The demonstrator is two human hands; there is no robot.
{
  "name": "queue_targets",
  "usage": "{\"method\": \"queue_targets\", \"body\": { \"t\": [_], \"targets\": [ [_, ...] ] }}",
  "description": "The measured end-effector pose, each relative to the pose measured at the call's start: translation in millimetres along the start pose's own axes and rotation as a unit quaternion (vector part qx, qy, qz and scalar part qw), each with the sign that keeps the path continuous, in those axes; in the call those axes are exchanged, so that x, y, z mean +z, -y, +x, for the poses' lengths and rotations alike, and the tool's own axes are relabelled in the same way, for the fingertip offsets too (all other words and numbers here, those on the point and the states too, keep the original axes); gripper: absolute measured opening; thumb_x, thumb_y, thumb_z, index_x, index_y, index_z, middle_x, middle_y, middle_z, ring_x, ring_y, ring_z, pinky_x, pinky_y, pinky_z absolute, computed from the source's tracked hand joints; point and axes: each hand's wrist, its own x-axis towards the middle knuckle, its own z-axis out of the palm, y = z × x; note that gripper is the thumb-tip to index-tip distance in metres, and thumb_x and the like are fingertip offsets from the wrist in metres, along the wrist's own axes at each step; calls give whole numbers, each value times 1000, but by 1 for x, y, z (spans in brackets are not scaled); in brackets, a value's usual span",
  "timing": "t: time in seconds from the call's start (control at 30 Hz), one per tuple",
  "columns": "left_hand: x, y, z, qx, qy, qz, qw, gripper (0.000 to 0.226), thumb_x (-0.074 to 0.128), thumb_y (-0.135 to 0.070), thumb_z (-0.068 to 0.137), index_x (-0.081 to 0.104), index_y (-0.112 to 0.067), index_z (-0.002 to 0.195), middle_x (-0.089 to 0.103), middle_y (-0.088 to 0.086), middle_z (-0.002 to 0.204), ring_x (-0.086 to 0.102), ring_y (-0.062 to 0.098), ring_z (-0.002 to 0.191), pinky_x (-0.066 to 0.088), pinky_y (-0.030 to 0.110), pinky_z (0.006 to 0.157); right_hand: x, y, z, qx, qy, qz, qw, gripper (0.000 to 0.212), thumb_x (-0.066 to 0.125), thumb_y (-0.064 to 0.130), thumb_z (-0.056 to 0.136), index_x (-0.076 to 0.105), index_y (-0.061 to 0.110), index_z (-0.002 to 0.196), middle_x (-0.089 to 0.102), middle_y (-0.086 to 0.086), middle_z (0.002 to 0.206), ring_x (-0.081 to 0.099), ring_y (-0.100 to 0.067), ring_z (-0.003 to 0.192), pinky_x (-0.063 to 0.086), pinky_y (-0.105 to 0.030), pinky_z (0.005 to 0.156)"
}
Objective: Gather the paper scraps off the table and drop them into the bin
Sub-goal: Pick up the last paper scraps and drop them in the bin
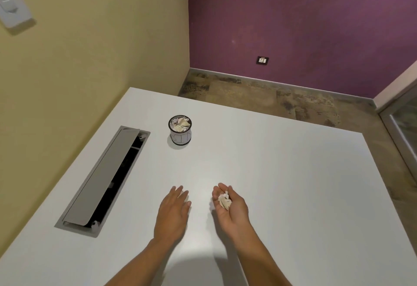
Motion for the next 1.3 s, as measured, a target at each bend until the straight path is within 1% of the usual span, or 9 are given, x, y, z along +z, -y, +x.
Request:
{"method": "queue_targets", "body": {
  "t": [0.2,0.3,0.37,0.53,0.73,0.83,0.97,1.13,1.3],
  "targets": [
    [21,26,42,49,69,61,995,49,31,-42,103,37,-26,149,23,-7,160,7,14,151,0,30,120,42,-4,46,-7,7,-37,999,27,44,17,103,61,-3,103,65,-15,81,62,-21,64,51,-26,59],
    [30,35,51,91,89,132,983,54,25,-41,101,46,-15,144,35,7,155,30,32,145,19,47,119,62,-5,69,-18,0,-48,999,27,44,19,103,61,-1,99,63,-13,76,59,-19,61,49,-25,57],
    [38,40,48,99,91,153,979,54,27,-39,101,42,-15,147,33,9,156,29,34,145,25,56,116,78,-7,86,-28,-2,-54,998,28,44,21,103,61,0,96,64,-11,71,58,-17,56,48,-23,54],
    [54,50,48,77,77,161,981,59,21,-47,103,16,-23,156,11,1,164,6,25,152,16,53,119,124,-12,122,-54,23,-72,996,28,44,24,103,58,4,89,58,-6,65,52,-15,53,42,-22,51],
    [59,54,49,73,69,162,982,62,29,-49,101,15,-23,156,9,-1,165,5,24,152,14,52,119,179,-9,155,-120,58,-121,984,21,48,17,100,59,4,89,57,-8,71,50,-15,57,41,-22,52],
    [60,55,49,78,72,161,981,62,29,-49,101,16,-24,156,9,0,165,6,24,152,14,52,119,198,-7,171,-196,84,-198,957,27,47,20,102,62,5,85,58,-9,72,50,-15,57,42,-23,52],
    [60,55,49,70,76,166,981,64,29,-54,99,20,-24,155,12,1,164,9,26,151,16,52,117,217,-8,191,-296,120,-343,883,30,45,23,103,65,10,85,60,-2,73,52,-10,61,45,-25,56],
    [59,54,50,66,78,170,980,63,28,-54,99,22,-24,155,13,0,164,11,25,151,19,52,115,232,-8,206,-336,184,-464,799,29,49,25,101,70,19,82,68,7,83,61,-6,76,52,-29,80],
    [58,53,50,64,77,169,980,63,26,-54,100,21,-25,155,12,0,164,9,25,151,19,53,116,224,-10,204,-312,198,-489,791,32,47,28,102,72,21,82,71,8,89,62,-2,79,45,-24,78]
  ]
}}
